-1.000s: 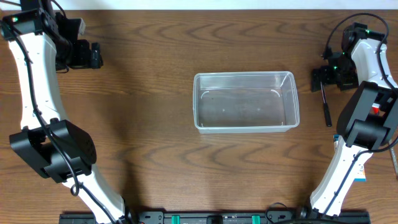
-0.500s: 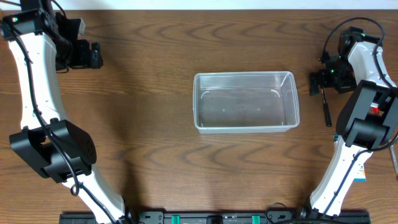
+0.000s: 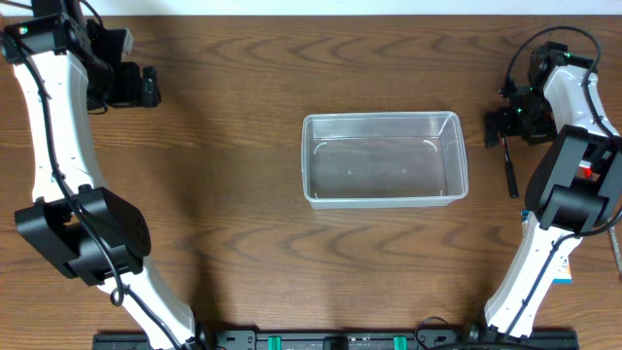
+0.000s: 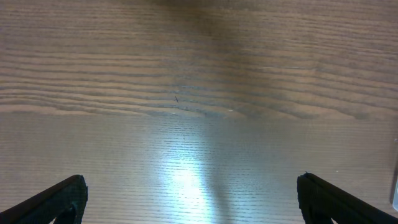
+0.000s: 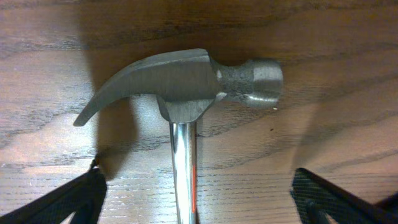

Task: Pack container
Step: 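Lower the right gripper and grasp the claw hammer by its handle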

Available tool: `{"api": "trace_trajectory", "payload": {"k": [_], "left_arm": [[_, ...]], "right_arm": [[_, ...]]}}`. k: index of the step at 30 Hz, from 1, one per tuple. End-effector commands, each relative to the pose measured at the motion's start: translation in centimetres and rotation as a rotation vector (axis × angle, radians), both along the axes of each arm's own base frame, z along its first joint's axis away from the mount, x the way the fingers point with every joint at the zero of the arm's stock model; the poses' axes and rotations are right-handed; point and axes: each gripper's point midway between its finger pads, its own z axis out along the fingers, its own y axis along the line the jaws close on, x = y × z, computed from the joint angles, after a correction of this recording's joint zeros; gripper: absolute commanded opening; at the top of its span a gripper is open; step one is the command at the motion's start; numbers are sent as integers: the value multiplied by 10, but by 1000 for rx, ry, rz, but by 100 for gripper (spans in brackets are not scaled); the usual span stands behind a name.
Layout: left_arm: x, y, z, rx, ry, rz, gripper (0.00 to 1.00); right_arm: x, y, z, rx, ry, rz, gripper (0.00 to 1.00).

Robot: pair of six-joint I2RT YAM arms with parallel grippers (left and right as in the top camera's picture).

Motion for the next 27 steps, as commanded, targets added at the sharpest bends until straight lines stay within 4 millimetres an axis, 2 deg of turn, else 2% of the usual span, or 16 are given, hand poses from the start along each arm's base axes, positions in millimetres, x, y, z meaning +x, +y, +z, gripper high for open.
{"api": "trace_trajectory", "payload": {"k": [1, 7, 8, 12, 14, 17, 27], "left_arm": [[-1, -1, -7, -19, 17, 2, 98], [-1, -1, -7, -19, 17, 2, 98], [-1, -1, -7, -19, 17, 1, 98], [-1, -1, -7, -19, 17, 1, 98], [-1, -1, -7, -19, 17, 2, 98], [-1, -1, -7, -19, 17, 2, 98], [-1, -1, -7, -19, 17, 2, 98]], "right_arm": [[-3, 3, -7, -2, 21, -7, 89], [-2, 4, -7, -3, 16, -5, 62], [-2, 5, -7, -3, 15, -4, 58], [-1, 5, -7, -5, 12, -2, 56], [0, 5, -7, -5, 8, -2, 49], [3, 6, -7, -8, -2, 2, 33], [10, 6, -7, -15, -29, 6, 26]]}}
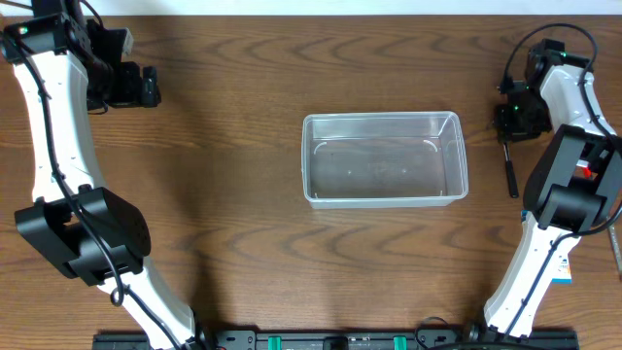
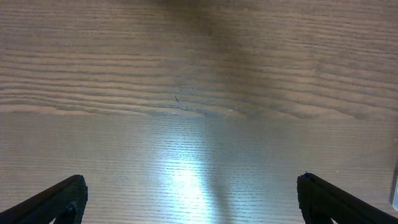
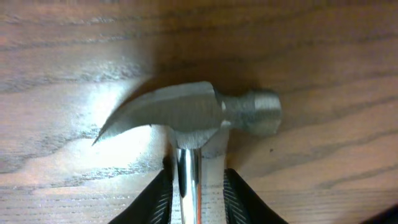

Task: Pack container
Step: 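Lower the right gripper and grasp the claw hammer by its handle, then lift the hammer and carry it left over the container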

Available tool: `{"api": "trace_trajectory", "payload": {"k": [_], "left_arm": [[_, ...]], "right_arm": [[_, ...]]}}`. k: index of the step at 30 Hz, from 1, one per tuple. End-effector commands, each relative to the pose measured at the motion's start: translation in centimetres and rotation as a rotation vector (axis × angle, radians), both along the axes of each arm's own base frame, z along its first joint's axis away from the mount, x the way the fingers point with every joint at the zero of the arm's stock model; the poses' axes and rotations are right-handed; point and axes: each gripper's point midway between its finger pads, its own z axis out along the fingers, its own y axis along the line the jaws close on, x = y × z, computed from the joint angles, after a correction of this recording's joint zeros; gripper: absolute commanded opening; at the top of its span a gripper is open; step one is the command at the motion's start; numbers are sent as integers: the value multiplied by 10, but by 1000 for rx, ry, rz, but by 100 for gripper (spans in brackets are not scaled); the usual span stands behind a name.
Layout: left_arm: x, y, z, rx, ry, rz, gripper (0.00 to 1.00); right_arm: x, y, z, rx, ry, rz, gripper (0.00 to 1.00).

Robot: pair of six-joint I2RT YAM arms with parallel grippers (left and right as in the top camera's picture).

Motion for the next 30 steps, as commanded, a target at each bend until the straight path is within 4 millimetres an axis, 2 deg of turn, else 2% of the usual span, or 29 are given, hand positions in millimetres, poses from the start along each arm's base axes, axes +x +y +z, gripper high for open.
{"api": "trace_trajectory", "payload": {"k": [1, 2, 7, 12, 18, 21, 25, 30], "left_arm": [[-1, -1, -7, -19, 17, 1, 98], [-1, -1, -7, -19, 17, 2, 98], [-1, -1, -7, -19, 17, 2, 98], [-1, -1, -7, -19, 17, 2, 98], [-1, -1, -7, -19, 17, 2, 98], [-1, -1, -7, -19, 17, 2, 98], [-1, -1, -7, -19, 17, 2, 98], [-1, -1, -7, -19, 17, 2, 98]], "right_arm": [[-1, 4, -6, 1, 13, 10, 26], [-1, 5, -6, 4, 12, 11, 25], [0, 5, -6, 7, 10, 11, 9], [0, 7, -6, 16, 9, 11, 1], [-1, 14, -6, 44, 11, 15, 1], [1, 19, 2, 44, 12, 28, 1], [13, 29, 31, 44, -31, 52, 1], [35, 47, 95, 25, -152, 99, 1]]}}
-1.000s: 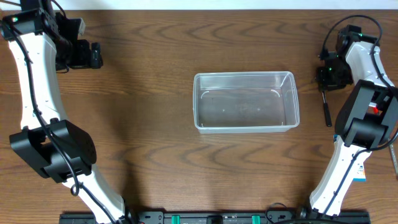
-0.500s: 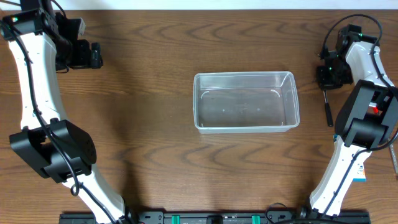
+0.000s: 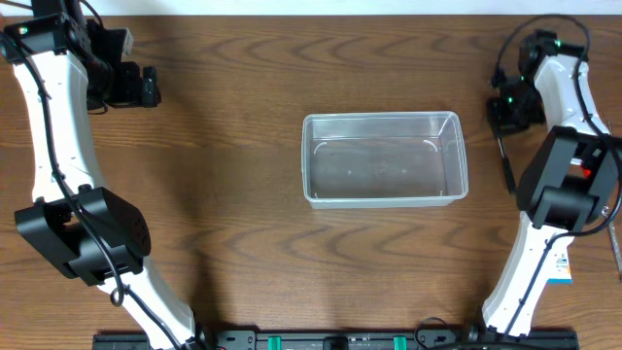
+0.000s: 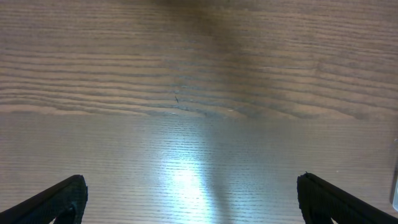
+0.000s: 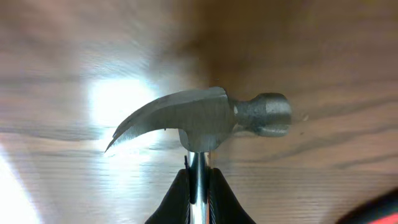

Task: Pack container
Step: 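Lift the hammer and carry it left over the container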

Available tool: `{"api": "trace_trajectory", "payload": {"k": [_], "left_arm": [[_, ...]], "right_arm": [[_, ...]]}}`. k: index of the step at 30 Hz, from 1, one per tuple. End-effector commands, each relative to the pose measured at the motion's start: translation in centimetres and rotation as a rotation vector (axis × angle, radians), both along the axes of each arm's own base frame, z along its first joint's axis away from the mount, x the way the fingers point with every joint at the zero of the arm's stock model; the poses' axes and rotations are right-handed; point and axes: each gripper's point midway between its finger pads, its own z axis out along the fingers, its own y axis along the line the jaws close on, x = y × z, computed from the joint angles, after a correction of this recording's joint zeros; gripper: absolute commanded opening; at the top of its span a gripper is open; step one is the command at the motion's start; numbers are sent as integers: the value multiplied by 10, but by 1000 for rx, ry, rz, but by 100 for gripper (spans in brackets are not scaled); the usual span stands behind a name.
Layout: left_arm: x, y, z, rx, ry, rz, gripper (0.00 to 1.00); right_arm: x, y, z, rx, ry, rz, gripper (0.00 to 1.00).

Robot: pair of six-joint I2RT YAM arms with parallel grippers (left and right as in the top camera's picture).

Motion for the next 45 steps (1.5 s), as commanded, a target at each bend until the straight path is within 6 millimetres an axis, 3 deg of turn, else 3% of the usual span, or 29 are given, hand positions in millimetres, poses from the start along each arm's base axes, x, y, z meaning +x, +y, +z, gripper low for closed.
{"api": "trace_trajectory", "payload": {"k": [1, 5, 12, 15, 18, 24, 28, 35, 45], "left_arm": [[-1, -1, -7, -18, 17, 2, 98], [-1, -1, -7, -18, 17, 2, 98], [-1, -1, -7, -18, 17, 2, 98], [-1, -1, -7, -18, 17, 1, 98], [-1, -1, -7, -18, 17, 2, 98], [-1, -1, -7, -18, 17, 2, 98], [-1, -1, -7, -18, 17, 2, 98], [-1, -1, -7, -18, 17, 2, 98], [-1, -1, -7, -18, 17, 1, 98]], "right_arm": [[26, 18, 71, -13, -174, 46, 1], [31, 40, 134, -34, -290, 132, 1], [12, 88, 228, -87, -470, 346, 1], [-3, 123, 262, -93, -547, 498, 1], [-21, 165, 279, -53, -588, 671, 1], [-61, 246, 269, 50, -526, 1031, 1], [-73, 277, 256, 73, -485, 1158, 1], [-62, 301, 230, 106, -449, 1206, 1], [-38, 312, 153, 129, -286, 1267, 1]]}}
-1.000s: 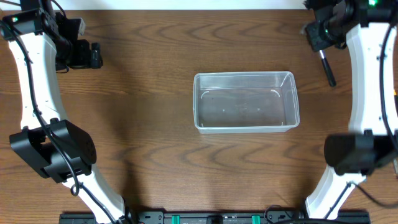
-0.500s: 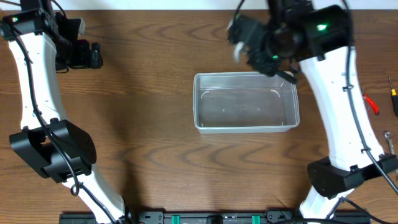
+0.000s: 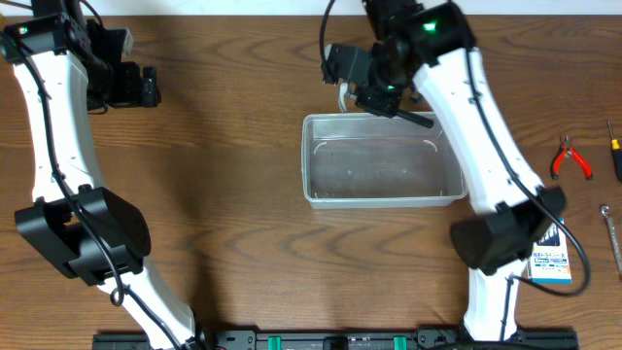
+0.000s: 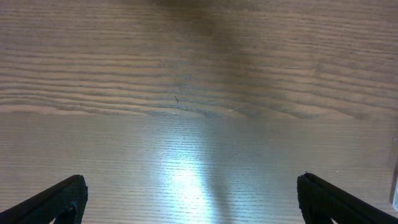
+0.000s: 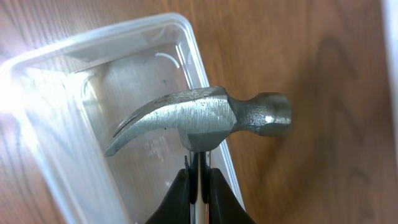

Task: Pack container
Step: 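Lift the hammer and carry it left over the container, then lower the hammer into the container and open the right gripper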

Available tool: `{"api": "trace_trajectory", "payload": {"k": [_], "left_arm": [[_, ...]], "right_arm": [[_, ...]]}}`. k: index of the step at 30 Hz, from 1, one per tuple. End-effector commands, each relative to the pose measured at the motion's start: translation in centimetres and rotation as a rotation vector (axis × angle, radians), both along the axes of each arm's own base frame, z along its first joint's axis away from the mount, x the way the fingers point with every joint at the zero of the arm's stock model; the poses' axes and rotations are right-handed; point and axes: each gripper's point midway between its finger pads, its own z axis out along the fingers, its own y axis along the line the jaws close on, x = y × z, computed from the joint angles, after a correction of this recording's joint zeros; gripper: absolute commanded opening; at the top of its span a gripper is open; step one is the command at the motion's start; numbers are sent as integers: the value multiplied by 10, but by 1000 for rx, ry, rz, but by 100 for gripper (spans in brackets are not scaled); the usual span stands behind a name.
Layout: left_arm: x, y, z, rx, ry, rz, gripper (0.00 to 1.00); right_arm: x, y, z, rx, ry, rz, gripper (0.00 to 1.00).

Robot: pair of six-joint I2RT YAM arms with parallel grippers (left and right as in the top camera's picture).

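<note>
The clear plastic container (image 3: 309, 160) lies at the table's middle with nothing in it. My right gripper (image 5: 198, 179) is shut on the steel neck of a claw hammer (image 5: 199, 117), just under the head. The head hangs over the container's rim (image 5: 124, 32), claw above the inside, face beyond the wall. In the overhead view the hammer's black handle (image 3: 416, 120) crosses the container's back edge. My left gripper (image 3: 149, 86) is open at the far left, its fingertips (image 4: 68, 196) over bare wood.
Red-handled pliers (image 3: 570, 158) lie at the right edge of the wooden table (image 3: 233, 224), with a screwdriver (image 3: 615, 160) beside them and a wrench (image 3: 610, 228) nearer the front. A printed label (image 3: 552, 264) sits on the right arm's base.
My right gripper, still shut on the hammer, has gone from the table's far right to the container's back left corner. Tools at the right edge now show. The left arm is unchanged.
My right gripper stood open around the hammer lying at the far right. Then its fingers were closing on the neck, then shut on it with the hammer lifted. Now the hammer hangs over the container's rim. The left gripper stayed open throughout.
</note>
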Motion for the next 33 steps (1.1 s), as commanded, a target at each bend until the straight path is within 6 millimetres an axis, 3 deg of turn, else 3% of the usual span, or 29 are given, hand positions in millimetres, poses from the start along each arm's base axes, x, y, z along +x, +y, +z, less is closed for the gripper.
{"api": "trace_trajectory", "payload": {"k": [1, 8, 15, 23, 33], "left_arm": [[-1, -1, -7, -19, 17, 2, 98], [-1, -1, -7, -19, 17, 2, 98], [-1, -1, -7, -19, 17, 2, 98], [-1, -1, -7, -19, 18, 1, 98], [-1, -1, -7, -19, 17, 2, 98]], "right_arm": [[2, 8, -24, -15, 47, 43, 1], [-2, 7, -58, -62, 131, 108, 1], [-14, 4, -64, -84, 163, 251, 1], [-13, 4, -70, -97, 153, 349, 1], [-11, 5, -104, -114, 224, 350, 1]]}}
